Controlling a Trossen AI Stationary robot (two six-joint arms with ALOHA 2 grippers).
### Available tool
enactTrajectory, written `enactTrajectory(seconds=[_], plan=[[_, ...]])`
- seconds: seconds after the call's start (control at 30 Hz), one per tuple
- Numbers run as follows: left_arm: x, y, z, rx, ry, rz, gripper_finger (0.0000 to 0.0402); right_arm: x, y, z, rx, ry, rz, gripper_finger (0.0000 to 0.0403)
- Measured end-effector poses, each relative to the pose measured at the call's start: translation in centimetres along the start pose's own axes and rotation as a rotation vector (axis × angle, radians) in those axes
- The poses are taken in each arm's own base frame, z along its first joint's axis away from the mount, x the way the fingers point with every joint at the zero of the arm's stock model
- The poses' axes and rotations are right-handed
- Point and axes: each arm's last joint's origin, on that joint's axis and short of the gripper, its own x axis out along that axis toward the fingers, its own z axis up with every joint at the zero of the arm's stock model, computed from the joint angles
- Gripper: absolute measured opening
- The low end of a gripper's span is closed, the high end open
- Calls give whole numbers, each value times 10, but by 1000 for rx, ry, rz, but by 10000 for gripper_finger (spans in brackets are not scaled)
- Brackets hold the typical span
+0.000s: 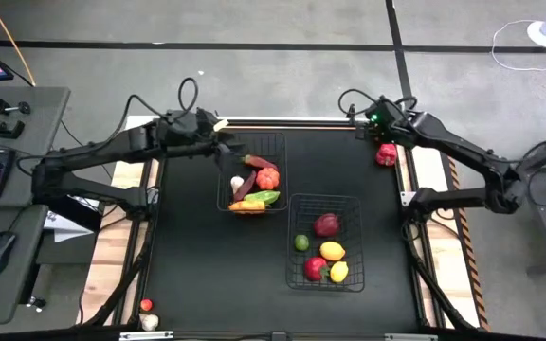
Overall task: Sort produce into baskets
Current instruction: Put the red bell pepper into the bottom black wire basket
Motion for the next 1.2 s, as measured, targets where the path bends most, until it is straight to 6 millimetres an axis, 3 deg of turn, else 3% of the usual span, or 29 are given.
enactTrajectory(seconds=[0.2, 0.37, 1.03, 1.2], plan=[[-4, -4, -8, 8, 53, -1, 250, 21, 2, -1, -108, 75, -108, 223], [-5, -7, -10, 21, 44, 25, 250, 28, 0, -7, -90, 124, -209, 223], [-6, -8, -11, 45, 29, 49, 250, 16, 2, -25, -197, 138, -297, 259], [-6, -8, -11, 87, 31, 47, 250, 11, 5, -33, -186, 148, -295, 296]])
